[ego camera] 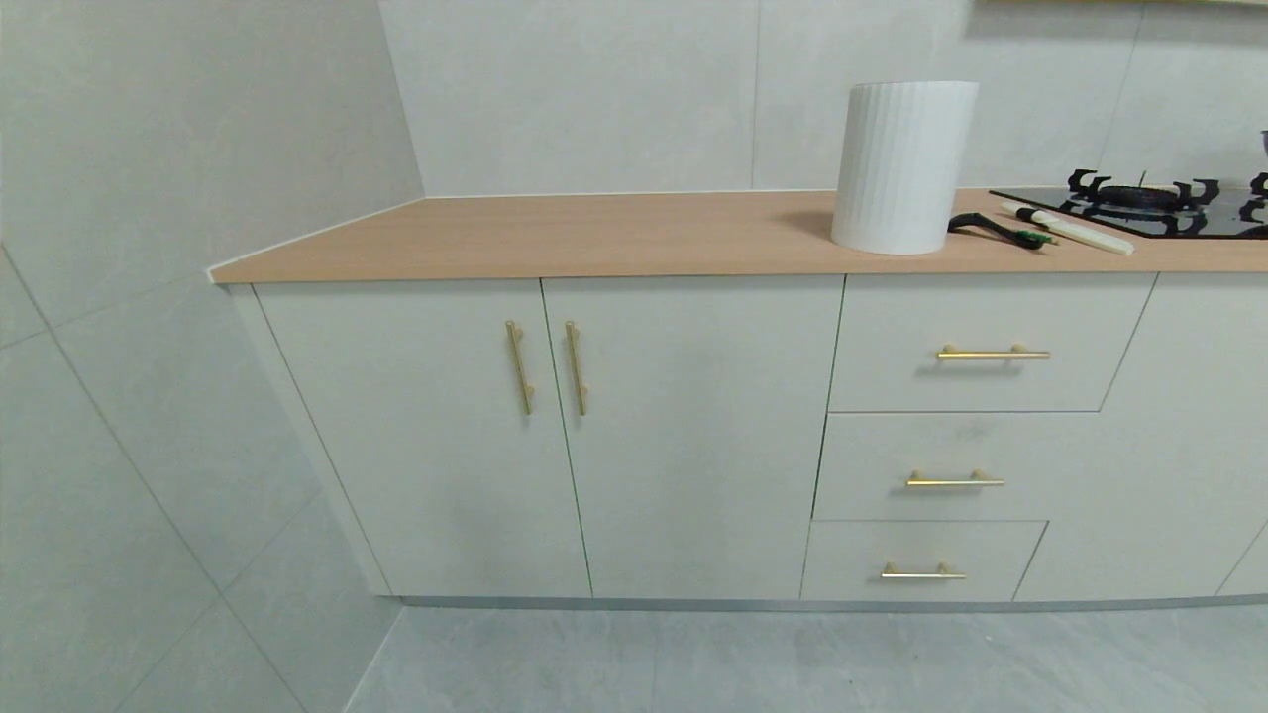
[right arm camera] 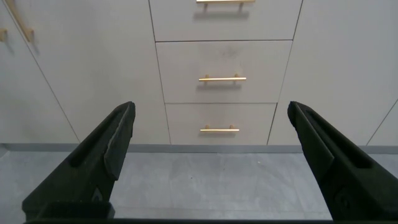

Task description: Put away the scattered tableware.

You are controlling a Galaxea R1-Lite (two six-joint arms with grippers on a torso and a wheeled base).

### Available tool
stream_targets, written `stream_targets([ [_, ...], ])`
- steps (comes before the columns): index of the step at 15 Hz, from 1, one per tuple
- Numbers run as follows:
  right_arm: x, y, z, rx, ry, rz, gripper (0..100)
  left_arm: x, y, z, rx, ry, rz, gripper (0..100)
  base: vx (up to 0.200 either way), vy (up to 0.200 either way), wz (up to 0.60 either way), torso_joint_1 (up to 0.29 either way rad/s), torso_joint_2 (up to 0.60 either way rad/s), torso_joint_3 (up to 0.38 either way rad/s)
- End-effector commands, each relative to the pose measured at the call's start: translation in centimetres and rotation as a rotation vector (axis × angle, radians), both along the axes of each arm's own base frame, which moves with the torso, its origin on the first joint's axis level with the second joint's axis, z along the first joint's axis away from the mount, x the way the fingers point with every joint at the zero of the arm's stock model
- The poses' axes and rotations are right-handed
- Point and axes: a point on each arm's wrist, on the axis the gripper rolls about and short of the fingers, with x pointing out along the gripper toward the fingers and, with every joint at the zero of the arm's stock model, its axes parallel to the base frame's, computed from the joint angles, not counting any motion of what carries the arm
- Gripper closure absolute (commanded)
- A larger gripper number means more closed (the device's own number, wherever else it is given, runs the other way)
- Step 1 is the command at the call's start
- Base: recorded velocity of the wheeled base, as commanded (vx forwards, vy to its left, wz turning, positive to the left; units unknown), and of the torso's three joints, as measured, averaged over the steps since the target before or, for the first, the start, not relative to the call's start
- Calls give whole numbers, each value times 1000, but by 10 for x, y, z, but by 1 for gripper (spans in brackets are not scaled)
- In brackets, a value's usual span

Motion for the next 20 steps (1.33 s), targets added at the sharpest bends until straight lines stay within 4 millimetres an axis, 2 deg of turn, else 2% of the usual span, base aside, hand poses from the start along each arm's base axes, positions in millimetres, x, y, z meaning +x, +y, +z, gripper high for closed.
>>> stream_targets([
  [1,0,0,0,1,2,1,0,0,0,0,1,0,1,0,0,0,0,0,0,0],
  [6,0,0,0,1,2,10,0,0,0,0,1,0,-1,0,0,0,0,0,0,0],
  [20,0,0,0,8,1,10,0,0,0,0,1,0,1,0,0,-200,0,1,2,2],
])
